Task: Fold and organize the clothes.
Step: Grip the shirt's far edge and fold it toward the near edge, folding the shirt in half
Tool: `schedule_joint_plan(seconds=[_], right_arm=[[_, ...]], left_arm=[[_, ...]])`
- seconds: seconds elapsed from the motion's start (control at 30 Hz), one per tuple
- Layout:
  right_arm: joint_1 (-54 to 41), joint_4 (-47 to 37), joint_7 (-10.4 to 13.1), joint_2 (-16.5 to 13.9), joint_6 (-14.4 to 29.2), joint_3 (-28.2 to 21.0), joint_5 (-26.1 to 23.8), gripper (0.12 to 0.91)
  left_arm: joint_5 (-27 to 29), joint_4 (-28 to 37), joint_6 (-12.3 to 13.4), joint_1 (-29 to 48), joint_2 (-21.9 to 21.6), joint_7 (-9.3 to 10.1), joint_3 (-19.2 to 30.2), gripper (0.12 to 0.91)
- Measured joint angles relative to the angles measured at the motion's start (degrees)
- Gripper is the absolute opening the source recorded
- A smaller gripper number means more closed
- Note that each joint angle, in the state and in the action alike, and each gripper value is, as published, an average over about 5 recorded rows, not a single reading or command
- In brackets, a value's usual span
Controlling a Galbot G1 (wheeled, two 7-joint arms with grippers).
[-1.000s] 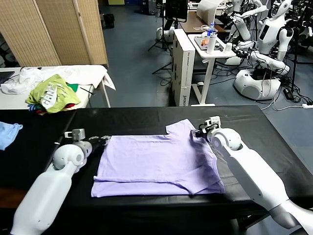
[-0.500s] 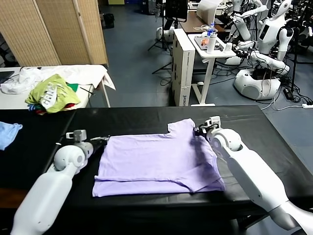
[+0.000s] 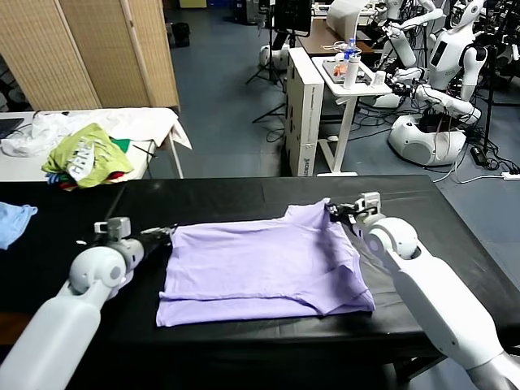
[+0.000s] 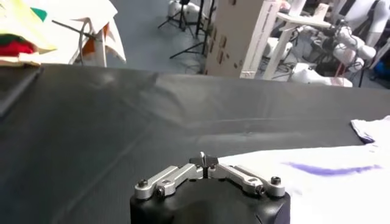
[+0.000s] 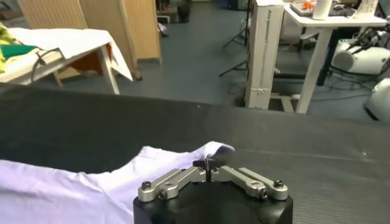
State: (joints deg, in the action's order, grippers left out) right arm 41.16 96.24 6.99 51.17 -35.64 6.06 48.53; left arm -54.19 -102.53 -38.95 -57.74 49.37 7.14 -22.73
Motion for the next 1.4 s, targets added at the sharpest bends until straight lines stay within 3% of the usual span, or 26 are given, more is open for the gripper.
schedule_joint_plan(seconds=[0.33, 0.57, 0.9, 1.4], right_arm=[[9.83, 10.82, 1.05, -5.97, -2.79, 5.98, 1.15, 0.141], [18.08, 17.48, 2.64, -8.43, -5.59, 9.63, 1.12, 0.141], [28.36, 22.45, 4.03, -9.15, -6.55, 14.0, 0.08, 0.141], [30.85, 22.85, 5.0, -9.09, -6.55, 14.58, -0.54, 0.141]], left_arm=[[-0.59, -8.48, -0.32, -8.09, -3.2, 0.01, -3.88, 0.147], [-0.28, -12.51, -0.58, -12.56, -3.49, 0.05, -5.28, 0.147], [0.07, -16.38, -1.25, -17.48, -3.29, 0.43, -6.58, 0.147], [2.58, -18.19, -1.37, -22.58, -2.85, 0.77, -9.65, 0.147]])
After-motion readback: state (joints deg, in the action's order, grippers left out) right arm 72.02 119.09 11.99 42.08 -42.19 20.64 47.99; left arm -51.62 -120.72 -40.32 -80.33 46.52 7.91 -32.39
